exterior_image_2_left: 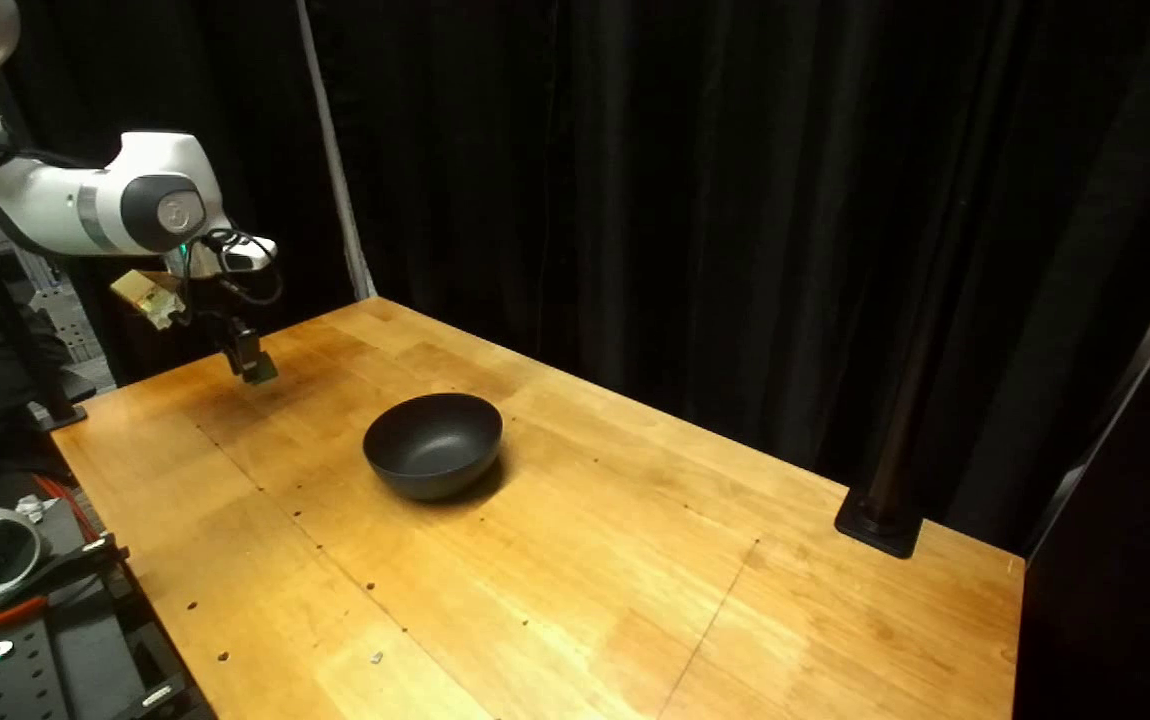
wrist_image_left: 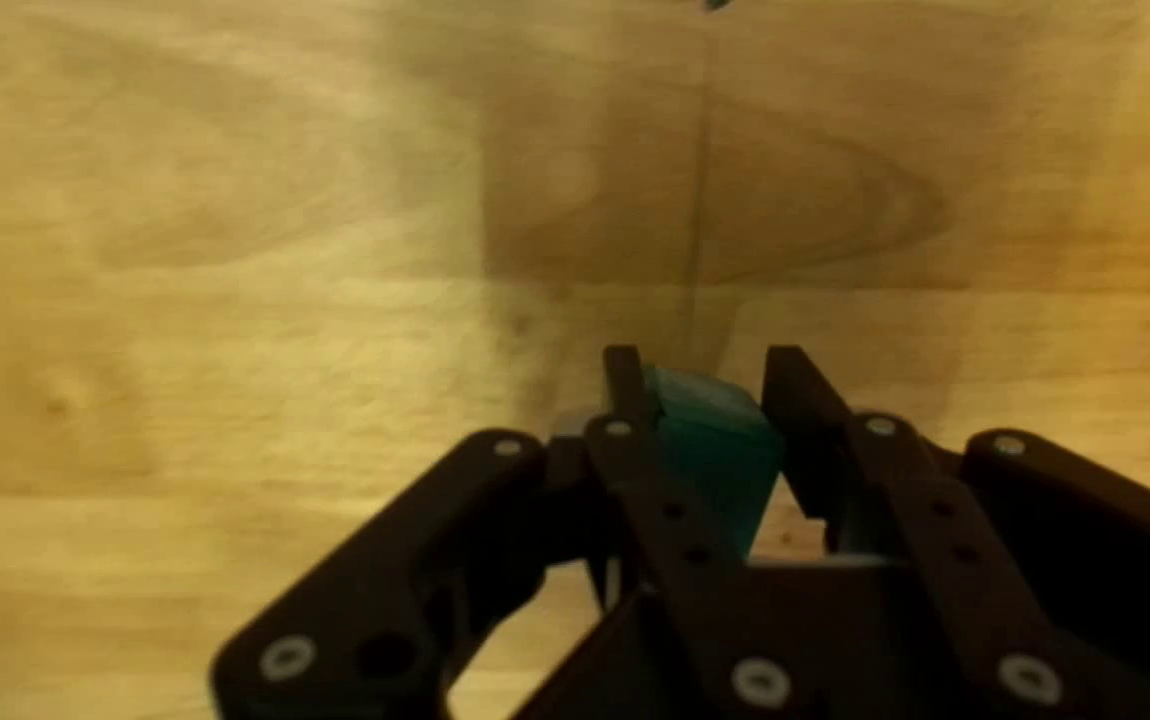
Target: Pick up the green object from the table and put it in the bowl
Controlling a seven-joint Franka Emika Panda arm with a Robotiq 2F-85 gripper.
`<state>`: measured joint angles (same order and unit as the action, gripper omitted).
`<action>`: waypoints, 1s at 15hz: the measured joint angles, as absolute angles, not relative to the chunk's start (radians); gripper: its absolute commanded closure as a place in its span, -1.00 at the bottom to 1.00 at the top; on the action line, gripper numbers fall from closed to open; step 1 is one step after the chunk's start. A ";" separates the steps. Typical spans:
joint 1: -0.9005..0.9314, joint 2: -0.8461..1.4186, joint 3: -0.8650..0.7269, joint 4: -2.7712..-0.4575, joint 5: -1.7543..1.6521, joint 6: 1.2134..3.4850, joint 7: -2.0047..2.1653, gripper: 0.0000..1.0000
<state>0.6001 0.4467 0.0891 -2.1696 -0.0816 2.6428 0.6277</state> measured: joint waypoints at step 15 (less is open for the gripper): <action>0.374 0.158 0.014 -2.184 -0.463 2.160 0.786 -0.20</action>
<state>0.3736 0.1575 0.0145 -2.1840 -0.4633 2.1599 0.7862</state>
